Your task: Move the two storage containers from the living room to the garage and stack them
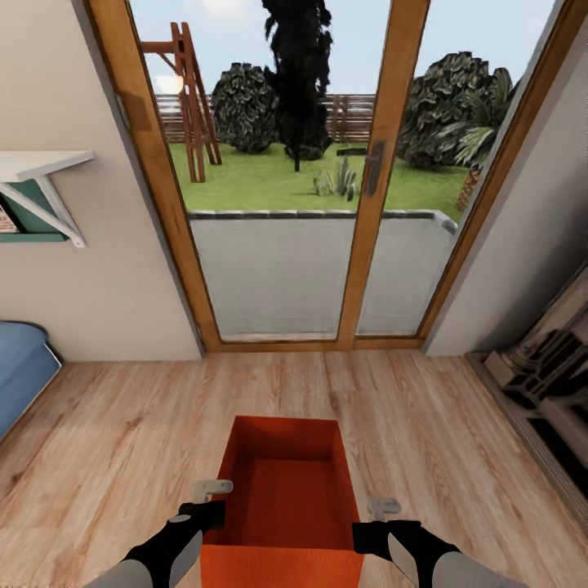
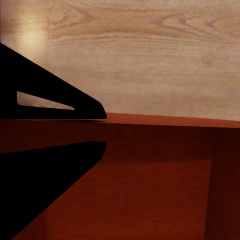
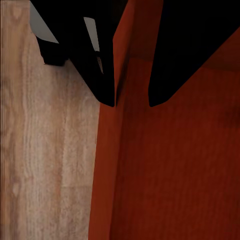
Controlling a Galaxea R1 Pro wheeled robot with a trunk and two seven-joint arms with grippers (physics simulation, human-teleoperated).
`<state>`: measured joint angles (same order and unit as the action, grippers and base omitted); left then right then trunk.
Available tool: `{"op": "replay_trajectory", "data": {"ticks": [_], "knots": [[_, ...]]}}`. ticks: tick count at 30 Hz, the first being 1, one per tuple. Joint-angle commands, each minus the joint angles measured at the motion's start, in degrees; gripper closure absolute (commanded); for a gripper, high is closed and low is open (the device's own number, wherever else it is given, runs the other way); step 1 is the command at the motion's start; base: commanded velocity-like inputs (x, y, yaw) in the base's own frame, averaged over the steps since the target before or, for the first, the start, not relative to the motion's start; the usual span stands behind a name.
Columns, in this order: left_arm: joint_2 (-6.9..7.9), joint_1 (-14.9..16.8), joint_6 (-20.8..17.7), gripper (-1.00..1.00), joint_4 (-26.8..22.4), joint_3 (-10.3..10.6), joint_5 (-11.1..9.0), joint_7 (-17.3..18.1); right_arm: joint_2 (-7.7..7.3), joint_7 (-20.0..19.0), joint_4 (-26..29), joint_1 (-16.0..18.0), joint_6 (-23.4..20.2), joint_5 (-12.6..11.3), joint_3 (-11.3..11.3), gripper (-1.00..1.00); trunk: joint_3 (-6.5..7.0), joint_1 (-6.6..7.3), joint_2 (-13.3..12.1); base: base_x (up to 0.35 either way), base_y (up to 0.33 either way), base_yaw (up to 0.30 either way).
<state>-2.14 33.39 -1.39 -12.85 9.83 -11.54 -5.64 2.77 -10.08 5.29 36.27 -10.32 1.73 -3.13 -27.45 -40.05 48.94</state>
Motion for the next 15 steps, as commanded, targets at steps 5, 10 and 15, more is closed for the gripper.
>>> {"op": "replay_trajectory", "data": {"ticks": [5,10,15], "knots": [[0.03,-0.01,-0.12,1.0,0.2,1.12,-0.45,-0.82,0.01,-2.67,0.34,0.02,-0.4,-1.02,0.0,1.0,-0.02,-0.01,0.05,0.0,-0.253,0.196],[0.03,-0.01,-0.04,1.0,0.2,1.22,-0.48,-0.81,-0.04,-2.67,0.29,0.02,-0.4,-1.02,-0.02,1.0,-0.01,-0.01,0.05,0.0,-0.084,0.244],[0.03,0.0,-0.02,1.0,0.2,1.24,-0.5,-0.78,-0.05,-2.67,0.29,0.01,-0.4,-1.02,-0.03,1.0,-0.01,-0.01,0.05,0.0,-0.017,0.256]]}}
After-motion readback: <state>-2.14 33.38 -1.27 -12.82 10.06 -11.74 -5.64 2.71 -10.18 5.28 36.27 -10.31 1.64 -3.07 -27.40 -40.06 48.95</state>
